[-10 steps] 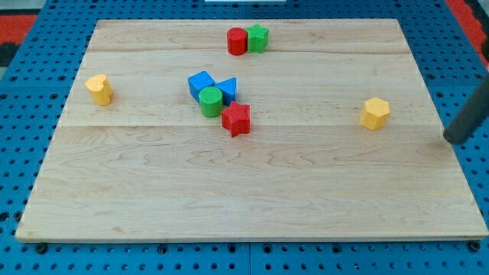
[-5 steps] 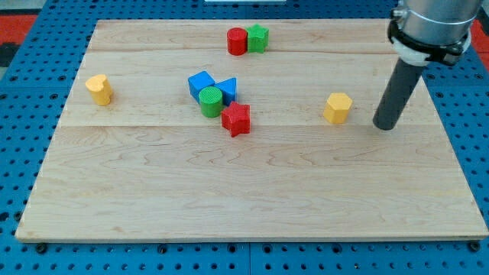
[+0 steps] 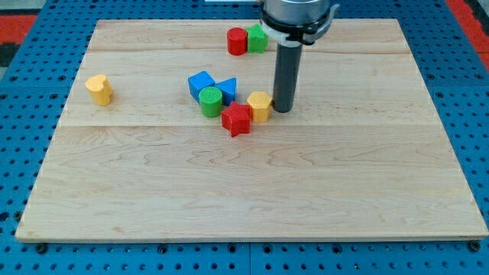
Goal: Push the hexagon into the group of blocks
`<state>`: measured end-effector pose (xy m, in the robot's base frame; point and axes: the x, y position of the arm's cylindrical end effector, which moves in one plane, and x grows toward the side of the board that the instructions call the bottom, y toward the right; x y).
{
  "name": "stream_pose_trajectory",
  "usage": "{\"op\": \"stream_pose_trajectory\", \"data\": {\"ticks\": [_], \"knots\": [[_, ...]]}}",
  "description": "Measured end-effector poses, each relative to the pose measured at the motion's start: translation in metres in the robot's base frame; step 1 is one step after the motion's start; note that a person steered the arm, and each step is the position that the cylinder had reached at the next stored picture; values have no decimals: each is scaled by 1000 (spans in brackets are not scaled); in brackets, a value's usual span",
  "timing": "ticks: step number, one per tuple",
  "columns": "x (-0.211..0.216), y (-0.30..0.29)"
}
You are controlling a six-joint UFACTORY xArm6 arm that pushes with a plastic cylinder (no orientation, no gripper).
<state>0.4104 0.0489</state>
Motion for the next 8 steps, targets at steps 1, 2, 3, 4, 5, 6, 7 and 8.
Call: {"op": "stream_pose_trajectory", "data": {"ticks": [1,2,3,4,5,6,7,8], "knots": [[-2,-16],[41,25],[147,11],[133,-114],[85,-232],[33,-317],[13,-354],[2,-350]]}}
